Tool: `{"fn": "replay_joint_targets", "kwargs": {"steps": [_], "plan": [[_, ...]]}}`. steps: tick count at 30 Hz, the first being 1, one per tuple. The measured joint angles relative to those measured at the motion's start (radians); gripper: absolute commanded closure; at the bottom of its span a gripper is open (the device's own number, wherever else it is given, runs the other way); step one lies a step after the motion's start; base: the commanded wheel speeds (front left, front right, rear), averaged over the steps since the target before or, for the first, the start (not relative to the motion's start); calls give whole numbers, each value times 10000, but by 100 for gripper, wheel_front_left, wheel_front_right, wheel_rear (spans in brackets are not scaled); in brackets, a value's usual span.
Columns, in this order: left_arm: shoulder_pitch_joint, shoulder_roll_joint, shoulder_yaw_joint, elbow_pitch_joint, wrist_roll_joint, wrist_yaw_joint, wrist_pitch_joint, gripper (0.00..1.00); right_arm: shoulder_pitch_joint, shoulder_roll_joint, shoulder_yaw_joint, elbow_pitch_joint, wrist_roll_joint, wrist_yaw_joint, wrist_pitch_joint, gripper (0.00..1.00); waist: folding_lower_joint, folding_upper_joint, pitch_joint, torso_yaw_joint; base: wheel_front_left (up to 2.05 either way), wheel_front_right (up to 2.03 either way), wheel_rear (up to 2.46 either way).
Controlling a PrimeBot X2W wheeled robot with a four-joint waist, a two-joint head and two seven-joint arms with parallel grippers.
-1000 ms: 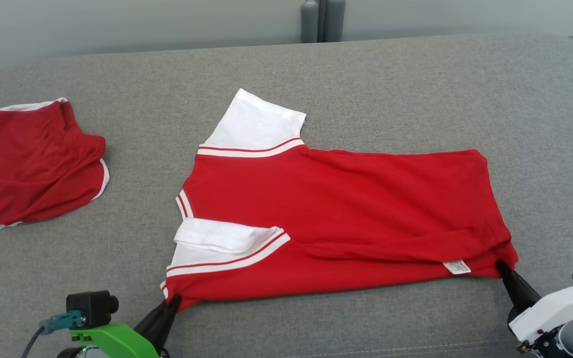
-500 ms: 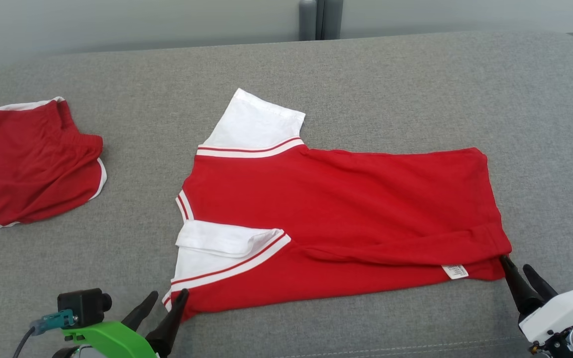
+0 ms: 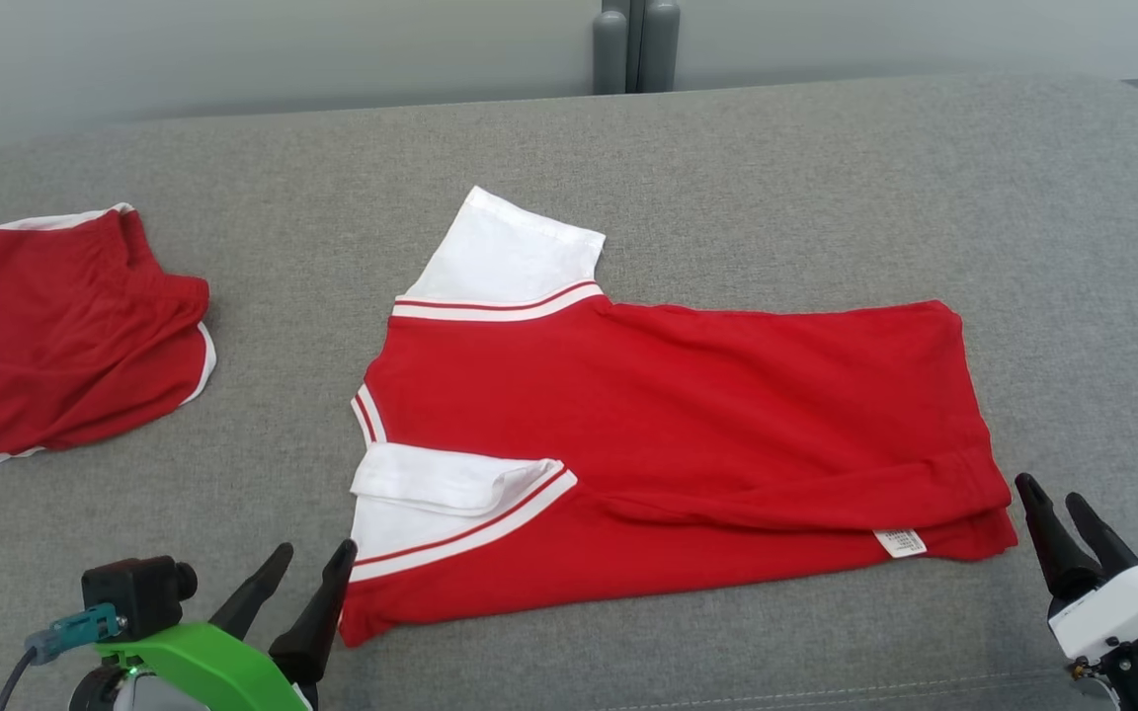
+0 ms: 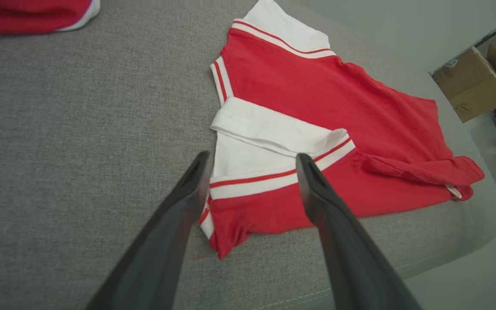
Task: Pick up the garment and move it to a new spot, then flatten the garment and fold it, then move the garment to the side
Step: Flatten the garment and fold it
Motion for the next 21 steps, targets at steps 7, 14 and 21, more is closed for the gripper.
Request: {"fn": "replay_joint_targets", "kwargs": {"steps": [7,14,21], "plan": [[-10,165,19,-268,412,88,-165,0,66,-194,-69,-537,-322,-203,-176,0,0,0,-84,-13,0,0,0],[-49,230,17,-441,788,123,-184,0,67,-290,-46,-986,-732,-439,-268,0,0,0,-121,-30,0,0,0],[-353,401,4,-782,1011,213,-253,0,-105,-362,197,-1429,-1087,-690,-157,0,0,0,44,-122,0,0,0]]}}
